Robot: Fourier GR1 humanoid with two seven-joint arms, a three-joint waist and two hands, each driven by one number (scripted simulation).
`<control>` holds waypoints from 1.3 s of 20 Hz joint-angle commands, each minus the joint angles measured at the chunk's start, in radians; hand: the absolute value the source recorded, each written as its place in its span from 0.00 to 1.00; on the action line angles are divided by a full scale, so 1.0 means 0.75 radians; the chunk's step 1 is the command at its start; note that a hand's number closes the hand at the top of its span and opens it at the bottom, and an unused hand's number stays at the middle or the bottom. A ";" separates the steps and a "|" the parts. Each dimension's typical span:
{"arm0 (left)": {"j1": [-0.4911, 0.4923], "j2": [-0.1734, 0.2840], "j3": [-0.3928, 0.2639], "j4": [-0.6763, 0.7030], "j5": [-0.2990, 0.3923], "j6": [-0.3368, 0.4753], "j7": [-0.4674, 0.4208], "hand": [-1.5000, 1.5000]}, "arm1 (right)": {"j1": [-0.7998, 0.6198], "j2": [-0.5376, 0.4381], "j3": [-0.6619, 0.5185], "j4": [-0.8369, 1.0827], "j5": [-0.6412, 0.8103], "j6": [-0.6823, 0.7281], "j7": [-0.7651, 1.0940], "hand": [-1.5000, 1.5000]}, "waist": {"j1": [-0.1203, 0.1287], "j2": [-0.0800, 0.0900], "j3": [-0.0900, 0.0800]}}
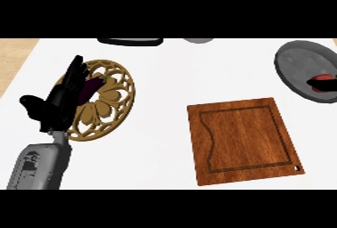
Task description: Pick the bell pepper from the cutting board and place it in the pan
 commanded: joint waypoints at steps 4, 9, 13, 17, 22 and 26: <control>0.016 -0.031 -0.023 0.007 -0.023 0.025 0.000 0.50 | 0.011 0.045 -0.152 -0.072 -0.164 -0.082 -0.260 0.00 | -0.016 -0.013 -0.002; 0.036 0.011 0.033 0.010 -0.004 0.018 -0.007 0.50 | 0.099 0.048 -0.317 -0.104 -0.361 0.009 -0.492 0.00 | -0.062 -0.033 -0.006; 0.061 0.008 0.037 0.021 -0.014 0.030 -0.001 0.50 | 0.141 0.016 -0.352 -0.101 -0.460 0.289 -0.550 0.00 | -0.098 -0.051 -0.011; 0.088 0.001 0.029 -0.016 -0.030 0.045 0.036 0.50 | 0.242 0.080 -0.302 -0.239 -0.514 0.404 -0.588 0.00 | -0.132 -0.067 -0.015; 0.135 0.053 0.097 -0.038 0.014 0.016 0.035 0.50 | 0.439 0.189 -0.278 -0.493 -0.581 0.503 -0.579 0.00 | -0.162 -0.082 -0.019; 0.144 0.019 0.078 0.028 -0.031 0.050 -0.031 0.50 | 0.554 0.256 -0.241 -0.777 -0.621 0.570 -0.463 0.00 | -0.184 -0.083 -0.021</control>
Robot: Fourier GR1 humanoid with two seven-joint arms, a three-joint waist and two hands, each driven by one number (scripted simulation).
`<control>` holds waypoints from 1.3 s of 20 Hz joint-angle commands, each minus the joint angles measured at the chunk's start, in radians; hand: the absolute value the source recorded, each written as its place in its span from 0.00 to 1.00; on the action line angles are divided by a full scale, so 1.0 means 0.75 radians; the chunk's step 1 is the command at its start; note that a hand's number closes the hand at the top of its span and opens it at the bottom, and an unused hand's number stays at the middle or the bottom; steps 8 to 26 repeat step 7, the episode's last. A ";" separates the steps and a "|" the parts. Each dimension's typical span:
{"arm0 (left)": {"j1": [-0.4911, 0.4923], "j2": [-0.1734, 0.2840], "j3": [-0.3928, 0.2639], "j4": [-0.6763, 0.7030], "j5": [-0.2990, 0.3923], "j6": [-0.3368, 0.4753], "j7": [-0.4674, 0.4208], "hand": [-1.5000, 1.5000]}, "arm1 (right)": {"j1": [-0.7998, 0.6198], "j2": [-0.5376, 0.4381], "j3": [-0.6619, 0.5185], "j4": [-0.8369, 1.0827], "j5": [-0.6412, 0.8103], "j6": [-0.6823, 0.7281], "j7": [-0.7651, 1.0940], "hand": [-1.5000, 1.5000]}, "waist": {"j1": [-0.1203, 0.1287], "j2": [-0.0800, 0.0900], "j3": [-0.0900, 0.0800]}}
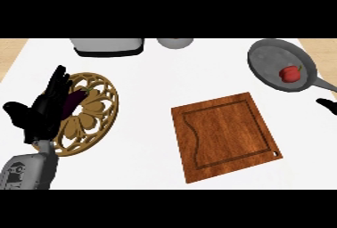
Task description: Pick the bell pepper from the cutting board and place it in the pan
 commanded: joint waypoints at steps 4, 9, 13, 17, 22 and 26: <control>0.047 -0.004 -0.016 -0.033 -0.021 0.001 -0.009 0.50 | 0.270 0.208 0.104 -0.558 -0.049 0.108 0.241 0.00 | -0.008 -0.003 -0.001; 0.008 -0.004 0.007 0.013 -0.008 0.002 -0.025 0.50 | 0.381 0.253 0.138 -0.868 -0.048 0.073 0.440 0.00 | 0.013 0.009 0.001; 0.008 -0.004 0.007 0.013 -0.008 0.002 -0.025 0.50 | 0.381 0.253 0.138 -0.868 -0.048 0.073 0.440 0.00 | 0.013 0.009 0.001; 0.008 -0.004 0.007 0.013 -0.008 0.002 -0.025 0.50 | 0.381 0.253 0.138 -0.868 -0.048 0.073 0.440 0.00 | 0.013 0.009 0.001; 0.008 -0.004 0.007 0.013 -0.008 0.002 -0.025 0.50 | 0.381 0.253 0.138 -0.868 -0.048 0.073 0.440 0.00 | 0.013 0.009 0.001; 0.008 -0.004 0.007 0.013 -0.008 0.002 -0.025 0.50 | 0.381 0.253 0.138 -0.868 -0.048 0.073 0.440 0.00 | 0.013 0.009 0.001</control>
